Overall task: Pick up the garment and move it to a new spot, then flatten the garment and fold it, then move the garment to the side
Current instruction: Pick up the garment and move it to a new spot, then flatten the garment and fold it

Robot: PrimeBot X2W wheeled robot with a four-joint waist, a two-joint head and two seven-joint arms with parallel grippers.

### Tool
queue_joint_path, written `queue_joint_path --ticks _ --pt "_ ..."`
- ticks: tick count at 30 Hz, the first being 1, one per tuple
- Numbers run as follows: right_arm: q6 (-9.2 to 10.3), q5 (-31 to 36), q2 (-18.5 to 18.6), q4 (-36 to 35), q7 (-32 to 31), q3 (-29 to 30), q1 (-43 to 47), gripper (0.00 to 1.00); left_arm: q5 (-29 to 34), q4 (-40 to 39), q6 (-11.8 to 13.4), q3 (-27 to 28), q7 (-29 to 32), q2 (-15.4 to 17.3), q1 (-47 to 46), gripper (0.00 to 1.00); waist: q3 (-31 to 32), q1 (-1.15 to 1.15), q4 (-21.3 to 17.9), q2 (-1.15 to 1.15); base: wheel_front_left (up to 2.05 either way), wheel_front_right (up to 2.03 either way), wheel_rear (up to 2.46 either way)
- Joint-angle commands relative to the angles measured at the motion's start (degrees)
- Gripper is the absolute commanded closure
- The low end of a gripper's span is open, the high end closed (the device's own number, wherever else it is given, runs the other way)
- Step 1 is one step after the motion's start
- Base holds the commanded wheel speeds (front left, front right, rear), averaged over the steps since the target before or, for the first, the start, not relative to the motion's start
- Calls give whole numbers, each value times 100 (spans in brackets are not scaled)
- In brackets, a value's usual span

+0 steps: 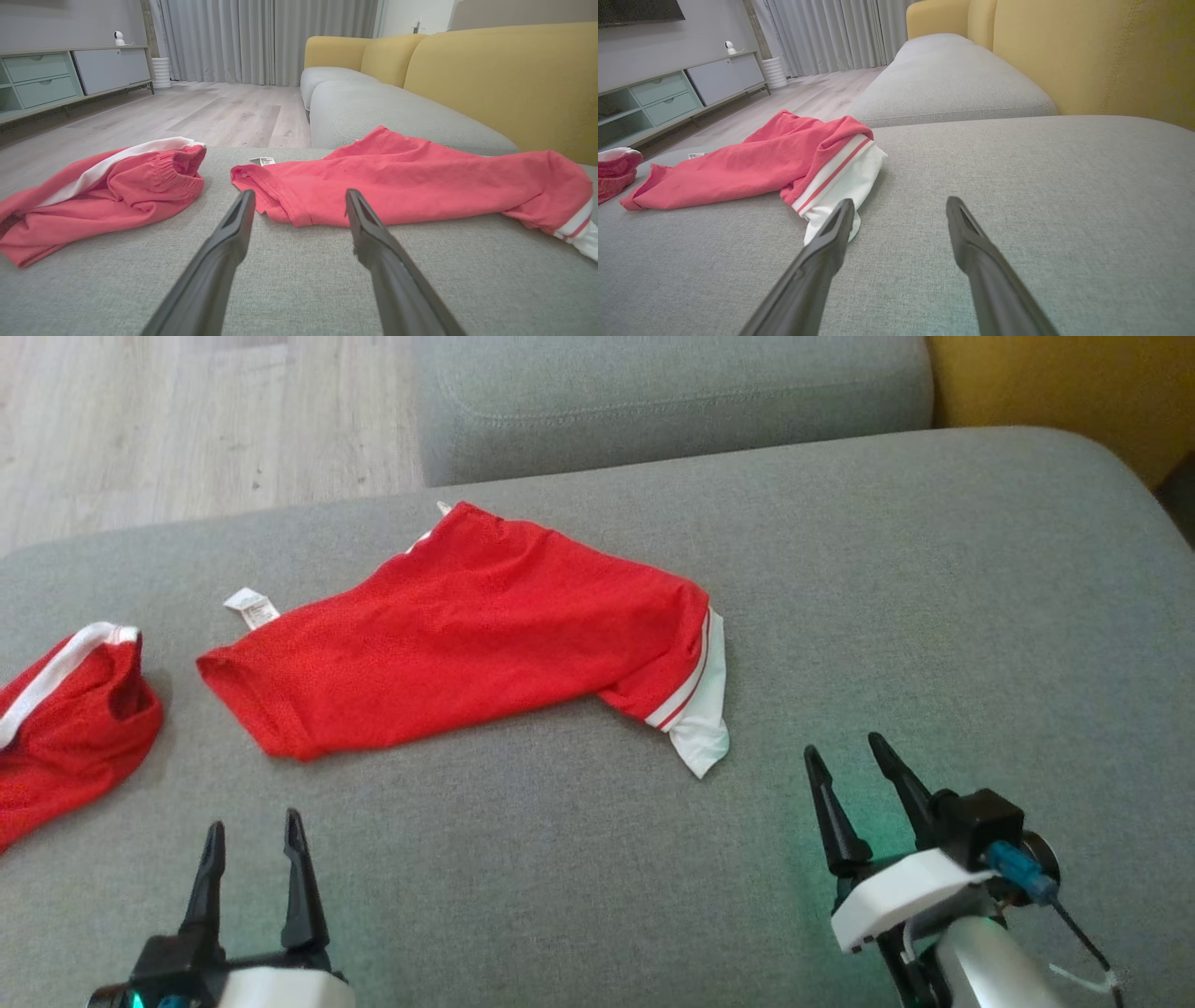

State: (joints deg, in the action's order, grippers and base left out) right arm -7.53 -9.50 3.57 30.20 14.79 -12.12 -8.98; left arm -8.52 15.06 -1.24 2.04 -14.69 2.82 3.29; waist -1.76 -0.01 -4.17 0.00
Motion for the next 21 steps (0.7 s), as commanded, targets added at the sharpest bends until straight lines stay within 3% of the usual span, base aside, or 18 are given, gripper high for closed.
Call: queue_joint_path --ticks 1,21 --pt "4 46 -56 -140 21 -106 -104 0 -2 -146 -9 177 -30 9 -118 0 27 1 5 0 0 0 0" --pt "4 -34 -64 130 21 -342 -283 0 -144 -112 28 -90 -30 7 -224 0 -210 1 174 0 0 0 0"
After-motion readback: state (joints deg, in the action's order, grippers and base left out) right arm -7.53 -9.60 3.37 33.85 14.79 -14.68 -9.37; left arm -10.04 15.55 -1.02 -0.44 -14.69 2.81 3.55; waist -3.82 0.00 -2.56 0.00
